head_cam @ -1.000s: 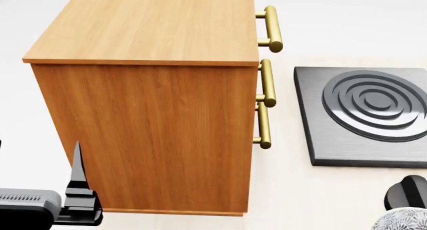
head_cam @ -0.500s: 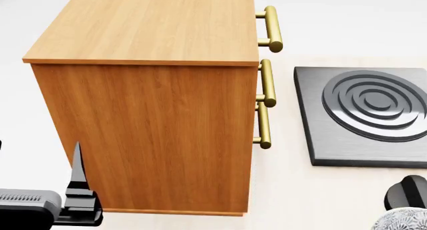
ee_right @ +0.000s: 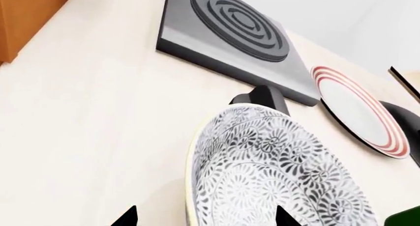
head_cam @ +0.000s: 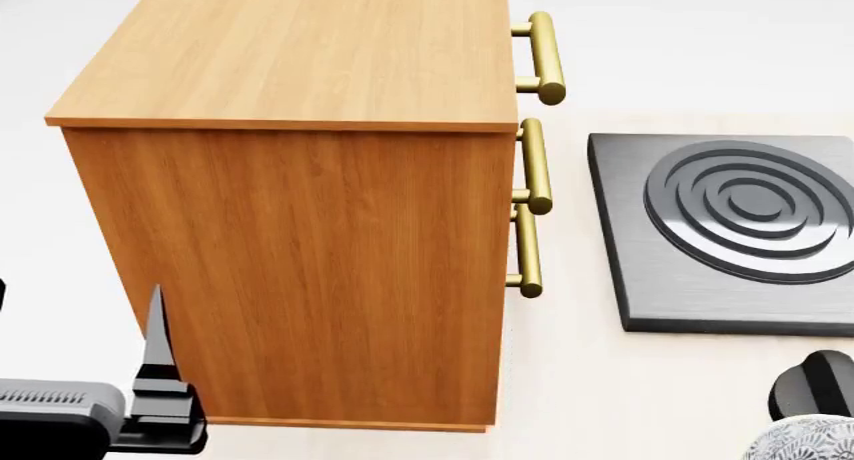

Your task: Put the bowl on the top of the cabinet.

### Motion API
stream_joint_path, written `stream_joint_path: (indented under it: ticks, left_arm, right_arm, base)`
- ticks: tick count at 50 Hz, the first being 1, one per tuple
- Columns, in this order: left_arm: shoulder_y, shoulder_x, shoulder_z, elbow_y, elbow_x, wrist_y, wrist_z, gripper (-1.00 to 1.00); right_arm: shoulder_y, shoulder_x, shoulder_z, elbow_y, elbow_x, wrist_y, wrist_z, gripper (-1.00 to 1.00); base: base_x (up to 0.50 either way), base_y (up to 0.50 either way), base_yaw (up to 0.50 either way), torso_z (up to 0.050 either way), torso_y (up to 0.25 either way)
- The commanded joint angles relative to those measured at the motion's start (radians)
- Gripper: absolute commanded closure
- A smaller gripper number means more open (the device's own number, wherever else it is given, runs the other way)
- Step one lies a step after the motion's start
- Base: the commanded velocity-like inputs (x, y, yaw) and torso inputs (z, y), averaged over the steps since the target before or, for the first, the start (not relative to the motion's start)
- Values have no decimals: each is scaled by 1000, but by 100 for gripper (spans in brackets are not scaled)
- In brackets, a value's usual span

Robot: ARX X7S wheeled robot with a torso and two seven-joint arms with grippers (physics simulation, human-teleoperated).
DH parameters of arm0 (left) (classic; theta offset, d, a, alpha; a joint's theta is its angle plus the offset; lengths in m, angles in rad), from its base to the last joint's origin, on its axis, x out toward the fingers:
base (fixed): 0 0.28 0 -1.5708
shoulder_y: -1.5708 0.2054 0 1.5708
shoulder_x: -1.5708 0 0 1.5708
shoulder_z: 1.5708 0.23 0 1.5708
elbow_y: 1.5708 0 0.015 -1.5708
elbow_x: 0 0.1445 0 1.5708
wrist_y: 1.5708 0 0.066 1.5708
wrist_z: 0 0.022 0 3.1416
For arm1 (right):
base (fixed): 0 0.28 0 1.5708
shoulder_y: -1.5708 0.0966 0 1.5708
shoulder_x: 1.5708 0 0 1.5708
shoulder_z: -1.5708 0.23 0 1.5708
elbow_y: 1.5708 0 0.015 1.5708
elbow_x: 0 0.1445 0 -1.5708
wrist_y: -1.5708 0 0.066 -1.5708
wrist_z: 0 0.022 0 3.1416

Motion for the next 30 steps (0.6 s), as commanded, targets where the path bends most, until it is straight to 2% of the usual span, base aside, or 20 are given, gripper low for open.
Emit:
stream_joint_path:
  ticks: [1,30]
  left_arm:
    - [-1,-3,5,1,-2,-1,-5,-100]
    - [-8,-7,13,-10,-9,4,-13,-100]
  right_arm:
    - [1,-2,-6,13,-5,-10,-5,-100]
    - [7,-8,-20,37,-12,-25,-13,-100]
  base:
    - [0,0,0,0,0]
    - [0,0,0,0,0]
